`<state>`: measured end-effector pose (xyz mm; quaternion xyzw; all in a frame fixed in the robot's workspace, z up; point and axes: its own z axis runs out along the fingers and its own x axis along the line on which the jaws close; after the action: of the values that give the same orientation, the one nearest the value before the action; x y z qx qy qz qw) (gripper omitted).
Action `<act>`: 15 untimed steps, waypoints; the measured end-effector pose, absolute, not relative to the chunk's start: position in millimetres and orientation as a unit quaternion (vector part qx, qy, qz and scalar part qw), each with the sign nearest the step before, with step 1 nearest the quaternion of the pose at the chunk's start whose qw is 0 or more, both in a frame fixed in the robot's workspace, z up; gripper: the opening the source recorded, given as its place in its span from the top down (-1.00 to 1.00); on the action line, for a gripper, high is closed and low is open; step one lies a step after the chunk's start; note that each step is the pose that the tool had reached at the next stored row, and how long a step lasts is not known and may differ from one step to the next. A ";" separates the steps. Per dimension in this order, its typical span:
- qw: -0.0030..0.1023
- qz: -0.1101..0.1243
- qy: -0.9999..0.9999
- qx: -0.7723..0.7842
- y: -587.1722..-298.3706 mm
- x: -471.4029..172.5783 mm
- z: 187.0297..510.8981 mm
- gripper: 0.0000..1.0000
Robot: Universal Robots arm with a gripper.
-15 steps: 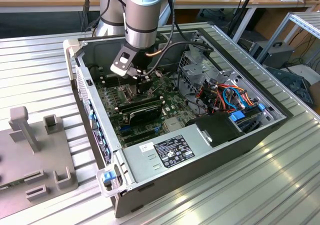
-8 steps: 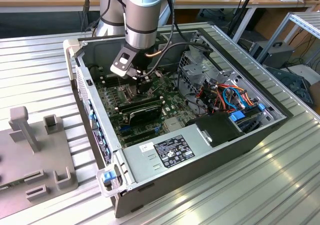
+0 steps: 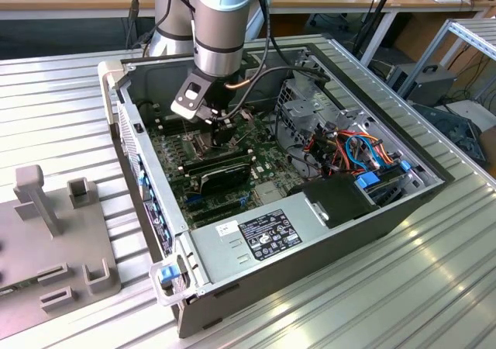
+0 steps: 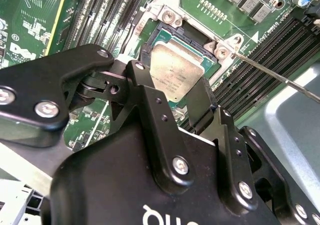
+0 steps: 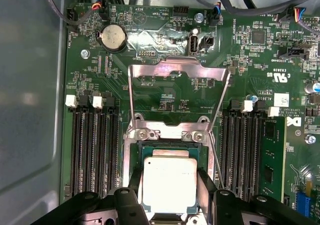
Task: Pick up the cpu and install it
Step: 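Place the cpu into insertion slot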
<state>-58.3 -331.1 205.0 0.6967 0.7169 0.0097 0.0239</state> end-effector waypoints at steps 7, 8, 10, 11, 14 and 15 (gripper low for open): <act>0.024 0.009 0.717 0.697 -331.1 -58.4 203.3 -0.06; 0.024 0.010 0.717 0.697 -331.1 -58.4 203.2 -0.06; 0.024 0.010 0.717 0.697 -331.1 -58.4 203.1 -0.06; 0.024 0.010 0.717 0.697 -331.1 -58.4 203.0 -0.06; 0.024 0.010 0.715 0.699 -331.1 -58.4 202.8 -0.06; 0.024 0.009 0.714 0.699 -331.1 -58.4 202.8 -0.06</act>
<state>-58.4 -331.1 202.8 0.6995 0.7142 0.0095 0.0239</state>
